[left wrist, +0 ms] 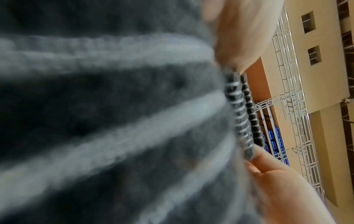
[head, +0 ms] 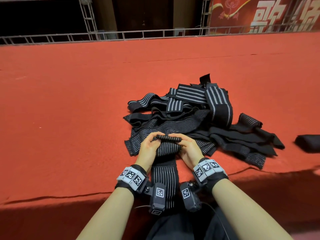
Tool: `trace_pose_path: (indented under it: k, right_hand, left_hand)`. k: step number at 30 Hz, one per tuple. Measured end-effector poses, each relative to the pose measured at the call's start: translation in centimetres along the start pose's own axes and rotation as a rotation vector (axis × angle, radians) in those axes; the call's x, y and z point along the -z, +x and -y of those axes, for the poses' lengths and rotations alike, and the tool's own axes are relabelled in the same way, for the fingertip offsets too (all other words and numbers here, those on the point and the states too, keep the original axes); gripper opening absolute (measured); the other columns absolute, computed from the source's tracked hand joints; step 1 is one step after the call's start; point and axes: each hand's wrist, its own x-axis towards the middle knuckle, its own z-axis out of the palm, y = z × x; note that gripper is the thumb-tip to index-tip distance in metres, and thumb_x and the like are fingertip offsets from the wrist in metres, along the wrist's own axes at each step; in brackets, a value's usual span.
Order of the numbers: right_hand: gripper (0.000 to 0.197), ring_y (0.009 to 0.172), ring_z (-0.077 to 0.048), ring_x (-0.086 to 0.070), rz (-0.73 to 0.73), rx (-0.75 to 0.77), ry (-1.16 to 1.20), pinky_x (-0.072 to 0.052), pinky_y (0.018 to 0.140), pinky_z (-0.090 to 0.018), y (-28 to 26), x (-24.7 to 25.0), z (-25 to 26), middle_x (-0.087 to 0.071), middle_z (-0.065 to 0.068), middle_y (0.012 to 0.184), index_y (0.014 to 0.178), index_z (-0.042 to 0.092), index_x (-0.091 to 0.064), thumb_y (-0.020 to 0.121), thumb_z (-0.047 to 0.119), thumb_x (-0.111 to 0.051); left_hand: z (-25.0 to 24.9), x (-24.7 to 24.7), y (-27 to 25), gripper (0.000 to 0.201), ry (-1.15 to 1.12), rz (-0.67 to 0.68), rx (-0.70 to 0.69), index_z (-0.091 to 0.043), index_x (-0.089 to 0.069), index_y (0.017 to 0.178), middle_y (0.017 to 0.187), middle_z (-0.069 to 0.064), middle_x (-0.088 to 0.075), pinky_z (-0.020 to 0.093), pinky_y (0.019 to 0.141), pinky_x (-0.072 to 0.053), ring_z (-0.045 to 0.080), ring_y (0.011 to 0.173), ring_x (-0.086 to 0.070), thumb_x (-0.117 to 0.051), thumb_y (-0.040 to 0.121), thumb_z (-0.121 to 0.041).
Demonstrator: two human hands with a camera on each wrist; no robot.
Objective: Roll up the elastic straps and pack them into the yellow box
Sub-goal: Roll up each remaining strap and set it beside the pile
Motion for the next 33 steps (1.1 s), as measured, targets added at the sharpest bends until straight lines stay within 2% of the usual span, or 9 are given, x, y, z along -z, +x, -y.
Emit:
trace_pose_path:
  k: [5, 7, 10, 14, 16, 18, 23, 28, 33]
  right_hand:
    - [0.022, 0.088, -0.019, -0.063, 0.012, 0.011, 0.133, -0.049, 0.084, -0.029, -0.1, -0.6, 0.3, -0.068, -0.009, 0.092, 0.088, 0.000, -0.067, 0.080, 0.010, -0.049]
    - [0.022, 0.083, -0.015, -0.063, 0.011, 0.009, 0.069, -0.050, 0.074, -0.025, 0.0, -0.6, 0.0, -0.069, -0.005, 0.091, 0.091, 0.003, -0.068, 0.089, 0.015, -0.049]
    - [0.023, 0.069, -0.011, -0.065, 0.005, 0.015, 0.005, -0.049, 0.053, -0.020, 0.1, -0.4, -0.5, -0.069, -0.005, 0.092, 0.112, 0.008, -0.066, 0.094, 0.004, -0.053]
    - [0.015, 0.053, -0.006, -0.059, -0.003, 0.008, -0.086, -0.042, 0.044, -0.019, 0.1, -0.3, -0.9, -0.070, 0.000, 0.076, 0.105, 0.008, -0.067, 0.094, 0.010, -0.057]
    - [0.014, 0.057, -0.010, -0.061, -0.022, 0.015, -0.133, -0.045, 0.048, -0.022, 0.1, -0.3, -1.0, -0.070, -0.002, 0.075, 0.100, 0.006, -0.069, 0.094, 0.012, -0.057]
    - [0.015, 0.074, -0.018, -0.067, -0.034, 0.022, -0.115, -0.051, 0.059, -0.025, 0.2, -0.4, -1.0, -0.073, -0.009, 0.091, 0.103, 0.005, -0.069, 0.093, 0.010, -0.057]
    - [0.021, 0.094, -0.020, -0.069, -0.014, 0.029, -0.076, -0.054, 0.074, -0.026, 0.2, -0.3, -0.7, -0.072, -0.009, 0.107, 0.109, 0.006, -0.066, 0.092, 0.004, -0.055]
    - [0.026, 0.091, -0.023, -0.066, 0.024, 0.025, -0.048, -0.052, 0.076, -0.029, 0.3, -0.1, -0.7, -0.073, -0.009, 0.101, 0.105, 0.008, -0.069, 0.090, -0.004, -0.052]
    - [0.042, 0.093, -0.029, -0.055, -0.026, 0.013, -0.053, -0.046, 0.076, -0.029, 0.7, 0.0, -0.9, -0.070, -0.011, 0.096, 0.091, 0.009, -0.074, 0.084, -0.013, -0.038]
  left_hand:
    - [-0.6, 0.0, -0.2, 0.030, -0.069, -0.046, 0.053, -0.016, -0.068, 0.087, 0.091, 0.004, -0.068, 0.037, 0.081, -0.050, 0.019, 0.088, -0.063, -0.040, 0.095, -0.010]
    - [-0.8, -0.1, -0.3, 0.021, -0.087, -0.035, 0.029, -0.013, -0.067, 0.090, 0.090, 0.003, -0.066, 0.033, 0.080, -0.049, 0.013, 0.085, -0.063, -0.047, 0.096, -0.016]
    - [-0.6, -0.1, -0.4, 0.011, -0.050, -0.035, -0.032, -0.007, -0.064, 0.097, 0.086, 0.001, -0.064, 0.015, 0.072, -0.050, 0.001, 0.077, -0.063, -0.054, 0.093, -0.003]
    - [0.1, 0.5, 0.0, 0.032, -0.146, -0.026, 0.054, -0.018, -0.057, 0.124, 0.107, 0.012, -0.070, 0.034, 0.089, -0.054, 0.021, 0.102, -0.067, -0.058, 0.093, -0.010]
    - [0.3, 0.6, 0.1, 0.034, -0.162, -0.043, 0.090, -0.016, -0.057, 0.126, 0.114, 0.015, -0.069, 0.044, 0.097, -0.050, 0.028, 0.110, -0.065, -0.061, 0.093, -0.015]
    - [0.3, 0.5, 0.0, 0.023, -0.155, -0.052, 0.086, -0.005, -0.061, 0.115, 0.109, 0.017, -0.071, 0.049, 0.098, -0.049, 0.033, 0.105, -0.066, -0.059, 0.094, -0.014]
    - [0.1, 0.2, 0.0, 0.016, -0.073, -0.052, 0.062, -0.003, -0.061, 0.103, 0.096, 0.016, -0.073, 0.042, 0.086, -0.055, 0.032, 0.092, -0.070, -0.055, 0.097, -0.016]
    - [0.3, 0.2, 0.3, 0.015, -0.092, -0.009, 0.063, -0.011, -0.058, 0.109, 0.103, 0.016, -0.071, 0.042, 0.089, -0.053, 0.030, 0.095, -0.067, -0.048, 0.098, -0.007]
    - [-0.3, 0.0, 0.2, 0.027, -0.079, -0.049, 0.059, -0.013, -0.063, 0.094, 0.084, 0.004, -0.067, 0.034, 0.077, -0.051, 0.018, 0.081, -0.062, -0.041, 0.093, 0.002]
